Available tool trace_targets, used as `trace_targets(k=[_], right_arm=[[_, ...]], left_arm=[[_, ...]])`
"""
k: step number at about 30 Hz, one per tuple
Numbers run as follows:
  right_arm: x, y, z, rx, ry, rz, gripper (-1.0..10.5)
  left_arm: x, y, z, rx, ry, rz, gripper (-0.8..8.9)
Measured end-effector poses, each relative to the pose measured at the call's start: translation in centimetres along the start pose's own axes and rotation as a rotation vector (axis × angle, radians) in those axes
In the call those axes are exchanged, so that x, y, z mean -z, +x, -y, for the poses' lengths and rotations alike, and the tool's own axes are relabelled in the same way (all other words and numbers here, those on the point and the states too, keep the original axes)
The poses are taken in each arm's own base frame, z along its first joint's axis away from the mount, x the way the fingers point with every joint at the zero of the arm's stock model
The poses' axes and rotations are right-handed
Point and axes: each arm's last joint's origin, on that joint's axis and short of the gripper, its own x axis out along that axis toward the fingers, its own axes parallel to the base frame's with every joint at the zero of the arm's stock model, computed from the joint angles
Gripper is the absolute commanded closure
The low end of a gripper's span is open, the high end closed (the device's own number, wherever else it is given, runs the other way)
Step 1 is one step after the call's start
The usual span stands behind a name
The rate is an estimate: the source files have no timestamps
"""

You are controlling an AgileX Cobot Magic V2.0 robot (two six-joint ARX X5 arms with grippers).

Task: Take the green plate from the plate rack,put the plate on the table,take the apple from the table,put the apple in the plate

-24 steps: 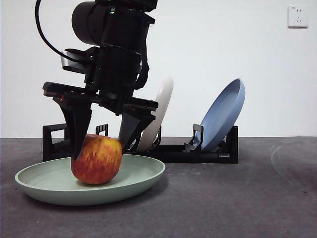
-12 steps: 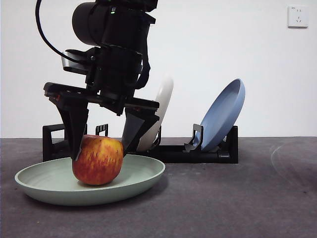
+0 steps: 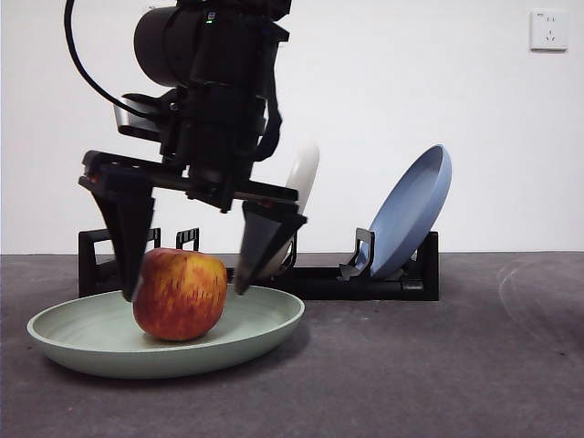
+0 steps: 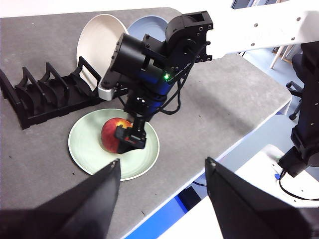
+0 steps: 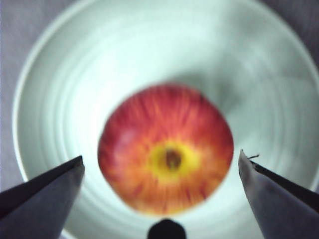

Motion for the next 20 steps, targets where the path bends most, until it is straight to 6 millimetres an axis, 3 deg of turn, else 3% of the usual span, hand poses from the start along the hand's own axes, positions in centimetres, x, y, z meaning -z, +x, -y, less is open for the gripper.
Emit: trace_targets(k=[6, 10, 15, 20], right_arm=[[-0.3, -2.9, 0.4, 0.007, 0.003, -0.076, 4.3], [-0.6, -6.7, 0.6, 0.003, -0.013, -0.096, 4.4], [0.6, -14.1, 0.5, -0.024, -0.044, 0.045, 4.4], [4.3, -22.3, 0.2, -0.061, -0.067, 0.240, 4.4]], left_arm=[[0.0, 0.0, 0.0, -0.002, -0.002, 0.001, 5.30], [0.0, 0.0, 0.0, -0.001, -0.002, 0.001, 5.30], [-0.4, 0.6, 0.2, -0.035, 0.003, -0.009, 5.30], [-1.5, 2.3, 0.9, -0.091, 0.016, -0.031, 5.31]])
